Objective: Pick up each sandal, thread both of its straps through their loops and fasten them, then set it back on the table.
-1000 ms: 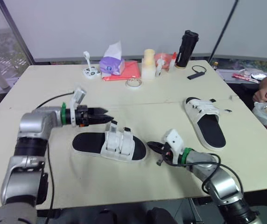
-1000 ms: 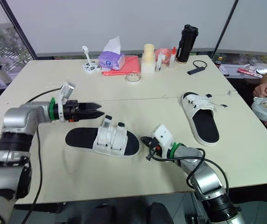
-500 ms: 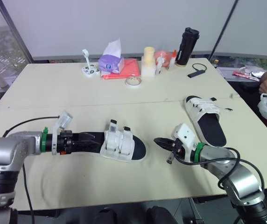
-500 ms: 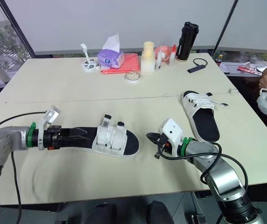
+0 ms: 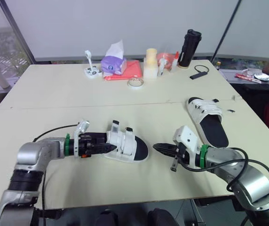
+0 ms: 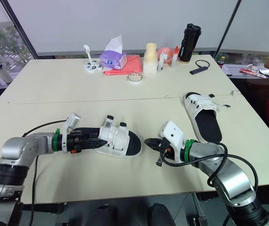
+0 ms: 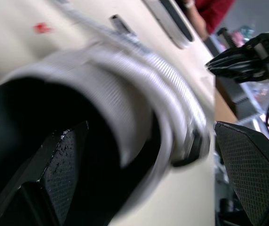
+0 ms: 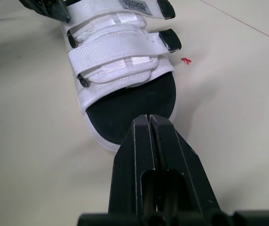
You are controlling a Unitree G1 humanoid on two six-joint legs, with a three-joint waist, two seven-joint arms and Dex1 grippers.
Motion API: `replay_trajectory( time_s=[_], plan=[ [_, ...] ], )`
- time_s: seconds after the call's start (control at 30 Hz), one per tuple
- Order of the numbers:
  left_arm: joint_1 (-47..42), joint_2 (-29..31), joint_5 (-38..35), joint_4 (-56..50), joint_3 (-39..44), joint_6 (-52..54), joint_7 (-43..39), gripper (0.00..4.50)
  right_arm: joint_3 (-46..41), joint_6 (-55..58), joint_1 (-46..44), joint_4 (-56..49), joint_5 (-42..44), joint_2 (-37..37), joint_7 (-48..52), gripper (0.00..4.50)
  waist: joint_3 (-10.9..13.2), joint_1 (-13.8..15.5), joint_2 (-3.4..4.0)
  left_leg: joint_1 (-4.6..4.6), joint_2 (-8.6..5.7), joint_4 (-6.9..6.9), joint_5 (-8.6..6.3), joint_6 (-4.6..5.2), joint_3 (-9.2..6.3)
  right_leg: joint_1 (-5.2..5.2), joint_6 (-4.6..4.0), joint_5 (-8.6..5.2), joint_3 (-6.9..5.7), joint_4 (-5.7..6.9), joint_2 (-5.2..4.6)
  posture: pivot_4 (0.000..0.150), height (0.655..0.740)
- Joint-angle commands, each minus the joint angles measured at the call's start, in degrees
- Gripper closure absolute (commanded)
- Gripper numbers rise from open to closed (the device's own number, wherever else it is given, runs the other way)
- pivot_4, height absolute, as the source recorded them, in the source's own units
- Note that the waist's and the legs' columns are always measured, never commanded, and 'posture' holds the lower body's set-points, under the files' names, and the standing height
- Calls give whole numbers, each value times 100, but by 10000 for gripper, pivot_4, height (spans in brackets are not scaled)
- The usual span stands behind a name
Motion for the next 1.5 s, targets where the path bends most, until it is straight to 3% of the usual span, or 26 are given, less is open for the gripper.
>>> replay_trajectory(
  time_s=[0.03, 0.1, 0.2, 0.4, 0.47, 0.5, 0.6, 0.73, 0.9, 1.13, 1.33, 1.5],
  plan=[
    [-169, -132, -69, 16, -229, -64, -157, 510, -75, 26, 89, -286, 99, -48, -59, 45000, 0, -2, 0, 0, 0, 0, -1, 2, 0, 0, 1, 0, 0, 0, 0, 1500, 7400],
    [-245, -254, -49, 119, -274, -95, -120, 510, -64, 61, 168, -359, 119, -65, -78, 45000, 0, -6, 0, 0, 0, 0, -2, 3, -1, -1, 1, 1, 0, 2, 1, 1500, 7400],
    [-388, -521, -25, 386, -153, -196, 104, 8899, -23, 114, 321, -473, 119, -70, -134, 45000, 0, -4, 1, 0, 1, 0, -3, 5, -2, -1, 1, 1, -1, 4, 2, 1500, 7400],
    [-331, -679, -205, 143, 13, -82, 346, 36846, 18, 171, 485, -579, 121, -25, -239, 45000, 0, 7, 1, 0, 1, 5, -3, 5, -3, 0, 3, 2, -1, 6, 2, 1500, 7400],
    [-275, -752, -309, -120, 75, -7, 525, 43714, 29, 182, 502, -580, 129, -1, -273, 45000, 0, 5, 0, 0, 0, 7, -2, 5, -3, 1, 4, 2, -1, 6, 1, 1500, 7400],
    [-232, -808, -354, -290, 106, 14, 650, 44928, 26, 184, 519, -583, 140, 14, -292, 45000, 0, 6, 0, -1, 0, 8, -2, 4, -3, 1, 5, 3, -1, 5, 0, 1500, 7400],
    [-140, -1122, -401, -705, 278, -63, 1193, 44928, 18, 189, 524, -557, 174, 85, -352, 45000, 0, 3, 0, -1, 0, 9, -2, 4, -2, 1, 7, 4, 2, 5, -1, 1500, 7400],
    [-139, -2262, -102, -1299, 569, -1236, 2507, 44928, -28, 124, 411, -335, 178, 314, -510, 45000, 1, 32, -1, -3, 0, 13, -2, 4, -3, 2, 16, 9, 4, 6, -5, 1500, 7400],
    [-545, -3304, 376, -946, 631, -2296, 3800, 44928, 66, -10, 317, -118, 50, 444, -594, 45000, 1, 38, -2, -4, -8, 21, -2, 4, 1, 4, 26, 18, 10, 4, -6, 1500, 7400],
    [-1510, -4653, 1076, 1141, 1066, -4451, 5506, 44928, 227, -138, 264, 4, -117, 578, -787, 45000, 1, 61, -5, -4, -14, 21, -2, 4, 1, 4, 28, 19, 9, 1, -4, 1500, 7400],
    [-2476, -4788, 1215, 3579, 1627, -6410, 6401, 44928, 229, -110, 385, -87, -169, 584, -878, 45000, 4, 38, -8, -6, -15, 18, -3, 5, 0, 1, 29, 19, 6, 0, -2, 1500, 7400],
    [-3055, -4798, 989, 4853, 2064, -7107, 6565, 44928, 208, -29, 547, -272, -156, 572, -966, 45000, 5, 142, -10, -15, -23, 18, -3, 5, 1, 2, 42, 26, 4, -18, -8, 1500, 7400]
  ],
)
